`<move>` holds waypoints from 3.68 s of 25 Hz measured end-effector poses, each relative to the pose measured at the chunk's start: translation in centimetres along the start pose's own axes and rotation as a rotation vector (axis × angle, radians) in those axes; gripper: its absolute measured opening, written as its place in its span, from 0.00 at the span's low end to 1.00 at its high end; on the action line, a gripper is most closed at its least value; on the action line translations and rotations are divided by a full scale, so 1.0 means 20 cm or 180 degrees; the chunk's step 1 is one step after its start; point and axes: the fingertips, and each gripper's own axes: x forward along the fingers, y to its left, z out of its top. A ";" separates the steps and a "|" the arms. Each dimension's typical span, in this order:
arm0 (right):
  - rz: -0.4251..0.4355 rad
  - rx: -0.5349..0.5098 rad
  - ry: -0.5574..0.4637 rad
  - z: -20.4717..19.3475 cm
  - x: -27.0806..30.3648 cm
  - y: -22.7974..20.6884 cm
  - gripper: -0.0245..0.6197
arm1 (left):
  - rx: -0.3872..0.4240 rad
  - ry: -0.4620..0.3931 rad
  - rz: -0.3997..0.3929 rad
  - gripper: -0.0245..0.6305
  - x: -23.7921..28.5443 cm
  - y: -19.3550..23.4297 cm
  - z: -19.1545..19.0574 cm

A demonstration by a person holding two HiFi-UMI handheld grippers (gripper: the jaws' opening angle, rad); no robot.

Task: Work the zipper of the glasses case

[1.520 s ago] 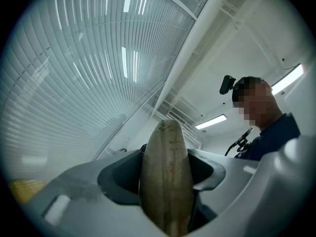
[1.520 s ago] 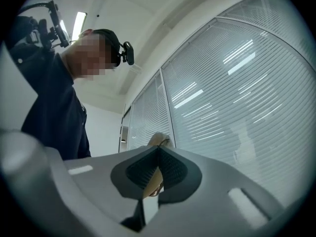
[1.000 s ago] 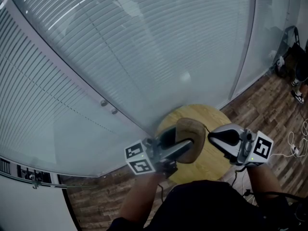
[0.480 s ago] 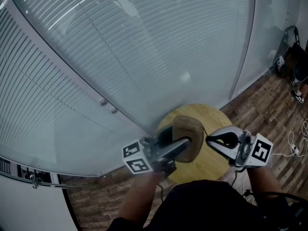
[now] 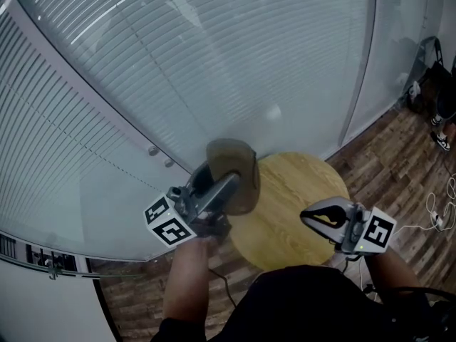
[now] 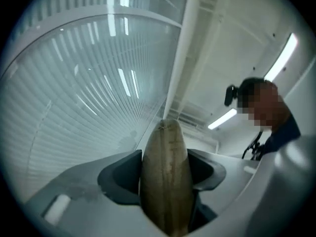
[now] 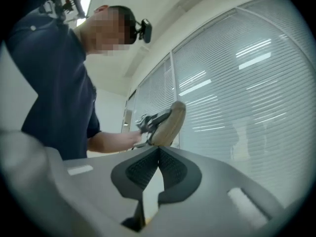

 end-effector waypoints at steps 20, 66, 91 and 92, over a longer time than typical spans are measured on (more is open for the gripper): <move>0.0106 0.0726 -0.0389 0.16 0.06 -0.17 0.10 | 0.0009 0.0853 -0.0766 0.48 0.12 -0.22 -0.44; 0.0021 0.0300 -0.0500 0.26 0.01 -0.16 0.21 | -0.0014 0.0552 -0.0701 0.47 0.13 -0.23 -0.20; 0.0681 -0.0374 -0.0084 0.24 -0.02 0.06 0.05 | -0.0421 0.0840 -0.0997 0.47 0.13 -0.36 -0.46; 0.0675 -0.0397 -0.0070 0.24 -0.02 0.07 0.05 | -0.0436 0.0818 -0.0998 0.47 0.13 -0.36 -0.46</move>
